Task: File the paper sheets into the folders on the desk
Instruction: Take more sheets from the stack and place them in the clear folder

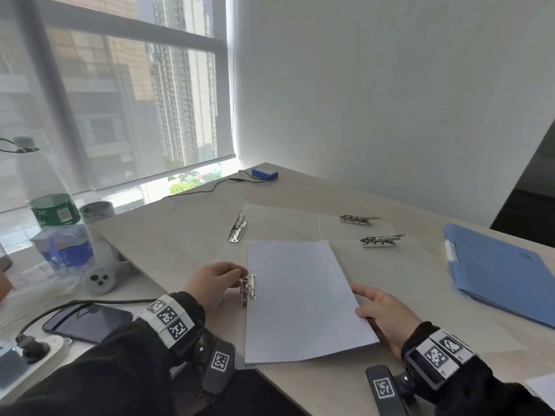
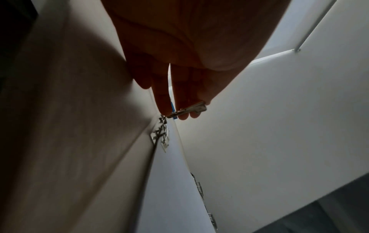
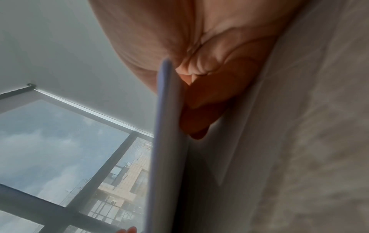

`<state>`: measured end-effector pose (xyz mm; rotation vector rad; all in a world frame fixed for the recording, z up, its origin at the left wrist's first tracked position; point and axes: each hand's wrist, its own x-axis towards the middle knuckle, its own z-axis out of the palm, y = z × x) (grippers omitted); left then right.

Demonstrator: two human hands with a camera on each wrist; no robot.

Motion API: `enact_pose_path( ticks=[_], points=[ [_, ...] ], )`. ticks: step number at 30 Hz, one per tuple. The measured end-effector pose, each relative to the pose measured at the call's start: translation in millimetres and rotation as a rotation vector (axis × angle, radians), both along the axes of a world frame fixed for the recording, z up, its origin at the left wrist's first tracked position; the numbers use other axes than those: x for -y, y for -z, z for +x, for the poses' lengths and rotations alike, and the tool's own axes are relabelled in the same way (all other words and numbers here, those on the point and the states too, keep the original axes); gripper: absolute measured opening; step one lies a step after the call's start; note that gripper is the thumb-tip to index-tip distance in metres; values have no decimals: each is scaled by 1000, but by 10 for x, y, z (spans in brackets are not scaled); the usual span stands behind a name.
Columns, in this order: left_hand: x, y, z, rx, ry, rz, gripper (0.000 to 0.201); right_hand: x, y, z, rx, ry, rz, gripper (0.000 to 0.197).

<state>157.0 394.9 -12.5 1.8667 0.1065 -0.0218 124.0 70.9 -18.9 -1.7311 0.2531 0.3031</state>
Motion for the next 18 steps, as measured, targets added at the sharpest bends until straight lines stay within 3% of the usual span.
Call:
enact_pose_path(
  ticks=[5, 11, 18],
  points=[
    [-29, 51, -13, -33, 23, 129, 15, 0, 17, 17, 2, 8, 15, 49],
    [-13, 48, 19, 56, 201, 585, 29, 29, 55, 53, 12, 4, 12, 50],
    [-34, 101, 154, -32, 173, 688, 59, 32, 67, 52, 16, -3, 16, 49]
  ],
)
